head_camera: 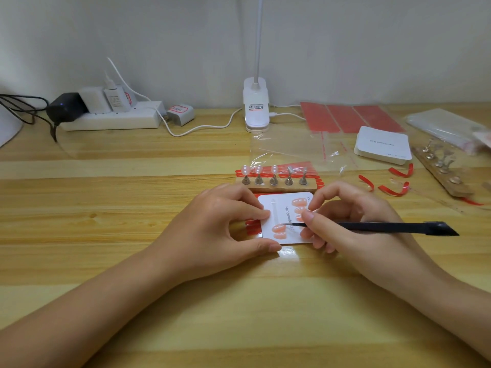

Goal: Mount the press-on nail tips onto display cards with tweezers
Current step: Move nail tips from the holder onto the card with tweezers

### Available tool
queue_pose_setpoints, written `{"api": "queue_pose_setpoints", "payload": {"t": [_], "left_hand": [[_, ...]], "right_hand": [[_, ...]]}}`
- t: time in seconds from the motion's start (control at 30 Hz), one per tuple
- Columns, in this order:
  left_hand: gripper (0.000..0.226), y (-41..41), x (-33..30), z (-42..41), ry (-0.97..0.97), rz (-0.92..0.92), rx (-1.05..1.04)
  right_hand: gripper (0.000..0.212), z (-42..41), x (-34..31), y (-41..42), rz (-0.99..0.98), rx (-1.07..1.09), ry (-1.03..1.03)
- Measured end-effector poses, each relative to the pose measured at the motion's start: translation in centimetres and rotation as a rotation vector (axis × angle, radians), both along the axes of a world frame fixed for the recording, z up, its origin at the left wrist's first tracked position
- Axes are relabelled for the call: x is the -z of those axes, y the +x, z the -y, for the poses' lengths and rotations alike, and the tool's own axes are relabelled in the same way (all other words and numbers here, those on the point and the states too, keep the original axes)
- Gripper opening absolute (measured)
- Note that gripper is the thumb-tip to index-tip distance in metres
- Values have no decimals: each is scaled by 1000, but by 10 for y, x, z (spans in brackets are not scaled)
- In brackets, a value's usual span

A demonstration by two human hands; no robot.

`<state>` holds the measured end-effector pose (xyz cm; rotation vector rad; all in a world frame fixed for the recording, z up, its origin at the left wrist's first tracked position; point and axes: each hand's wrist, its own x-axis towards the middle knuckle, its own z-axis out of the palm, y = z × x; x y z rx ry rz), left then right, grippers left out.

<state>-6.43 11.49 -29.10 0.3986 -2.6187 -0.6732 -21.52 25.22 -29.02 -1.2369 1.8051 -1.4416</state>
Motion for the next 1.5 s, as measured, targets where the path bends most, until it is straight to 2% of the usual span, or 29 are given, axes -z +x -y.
{"api": "queue_pose_setpoints", "payload": {"t": [0.2,0.3,0.37,0.43,0.5,0.57,0.63,0.77,0.87,0.97,1.07,1.13,1.17,1.23,1.27,1.33,1.4,1.5], "left_hand": [[47,1,-1,-1,-56,11,9],[49,1,0,-5,-189,24,9],[50,1,0,-9,-294,44,7],[50,0,0,-12,-349,47,12],[48,0,1,-13,-380,41,19],[48,0,1,-14,-416,31,23],[47,-1,0,-15,-440,17,27],[49,-1,0,-18,-477,-2,33],[51,0,0,-21,-516,-17,49],[52,-1,-3,-24,-553,-28,88],[46,0,-8,-22,-339,-203,74],[36,-2,-13,-18,-62,-339,-55],[37,-5,-14,-17,135,-374,-124],[53,-8,-16,-14,586,-337,-173],[56,-9,-15,-13,788,-290,-135],[41,-10,-14,-13,1082,-173,-6],[25,-10,-17,-16,1205,-99,40],[25,-11,-17,-17,1262,-130,-35]], "right_hand": [[6,-3,-3,3,-29,76,-111],[15,-2,-5,2,-47,131,-167],[24,-3,-6,-1,-227,145,-187],[31,-7,-6,-7,-519,140,-176],[29,-10,-6,-12,-744,199,-23],[20,-9,-3,-14,-838,264,111],[18,-7,0,-13,-790,219,141],[19,-6,3,-10,-588,137,73],[30,-3,3,-13,-313,130,47],[28,-3,-1,-17,-101,96,-18],[24,-3,-7,-18,-53,64,-105],[26,-1,-10,-18,-87,63,-153],[26,0,-12,-17,-109,51,-173],[25,4,-16,-15,-146,16,-218],[25,5,-17,-13,-159,-5,-243],[25,7,-19,-11,-171,-30,-297],[24,8,-19,-10,-188,-23,-327],[23,8,-16,-11,-261,27,-370]]}}
